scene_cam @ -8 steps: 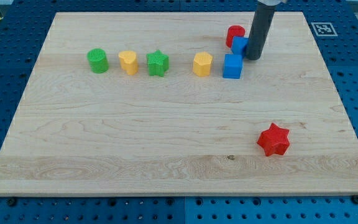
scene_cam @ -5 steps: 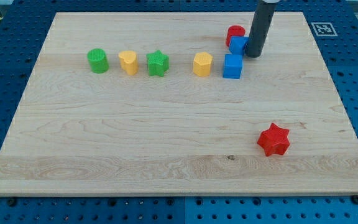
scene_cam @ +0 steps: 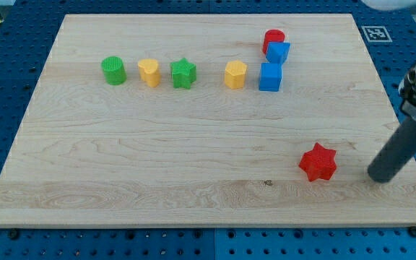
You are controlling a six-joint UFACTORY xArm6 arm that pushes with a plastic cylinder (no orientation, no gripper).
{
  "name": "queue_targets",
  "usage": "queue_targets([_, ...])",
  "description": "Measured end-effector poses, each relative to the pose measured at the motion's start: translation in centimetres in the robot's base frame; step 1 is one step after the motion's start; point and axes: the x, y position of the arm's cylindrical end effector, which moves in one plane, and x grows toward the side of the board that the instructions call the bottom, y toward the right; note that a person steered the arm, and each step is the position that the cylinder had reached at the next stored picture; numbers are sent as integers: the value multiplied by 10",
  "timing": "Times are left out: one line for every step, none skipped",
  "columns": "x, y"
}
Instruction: Move the red star to the bottom right of the blue cube
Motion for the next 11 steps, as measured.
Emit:
queue_targets([6, -46])
queue_targets([0, -80])
queue_targets([0, -80])
queue_targets([0, -83])
queue_targets([-2, -84])
queue_targets([-10, -84])
queue_targets([-28, -82])
queue_targets([-50, -75])
queue_targets([-69, -66])
queue_targets([-60, -55])
queue_targets([-48, -54])
